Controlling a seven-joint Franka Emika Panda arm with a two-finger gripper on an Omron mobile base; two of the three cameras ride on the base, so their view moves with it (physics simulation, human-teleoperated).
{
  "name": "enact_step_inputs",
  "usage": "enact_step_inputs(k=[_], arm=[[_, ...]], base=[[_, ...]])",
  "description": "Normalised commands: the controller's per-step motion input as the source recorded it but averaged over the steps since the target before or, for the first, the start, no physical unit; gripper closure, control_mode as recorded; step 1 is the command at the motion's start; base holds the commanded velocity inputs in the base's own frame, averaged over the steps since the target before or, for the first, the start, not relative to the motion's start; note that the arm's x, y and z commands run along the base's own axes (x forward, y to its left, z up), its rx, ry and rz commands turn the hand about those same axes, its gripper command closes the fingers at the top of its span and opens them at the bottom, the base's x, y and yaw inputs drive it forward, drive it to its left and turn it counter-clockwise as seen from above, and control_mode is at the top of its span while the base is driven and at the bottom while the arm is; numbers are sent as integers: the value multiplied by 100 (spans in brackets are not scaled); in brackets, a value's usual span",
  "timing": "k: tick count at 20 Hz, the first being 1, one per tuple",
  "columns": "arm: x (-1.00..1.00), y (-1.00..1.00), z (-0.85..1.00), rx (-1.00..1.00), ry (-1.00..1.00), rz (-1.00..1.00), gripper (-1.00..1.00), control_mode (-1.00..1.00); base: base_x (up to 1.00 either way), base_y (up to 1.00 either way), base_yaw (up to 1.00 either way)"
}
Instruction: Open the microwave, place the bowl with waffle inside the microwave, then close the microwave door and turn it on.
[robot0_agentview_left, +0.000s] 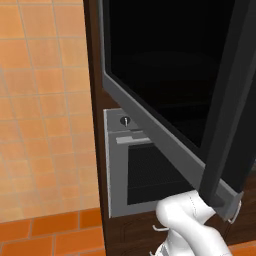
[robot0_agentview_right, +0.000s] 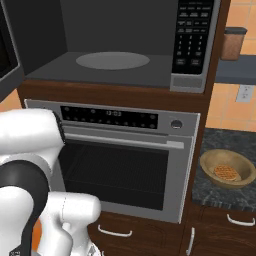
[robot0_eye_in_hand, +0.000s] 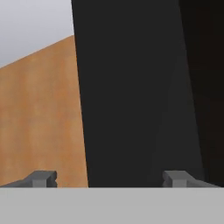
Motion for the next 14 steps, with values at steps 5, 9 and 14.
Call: enact_step_inputs(k=[5,9,14], arm=[[41,43,0,-2,0,-8,-100,-100],[29,65,0,-7,-1,-14,-100,-100],[-3,6,6,-3,-1,-29,-100,-100]], base=[[0,0,0],[0,0,0],[0,0,0]])
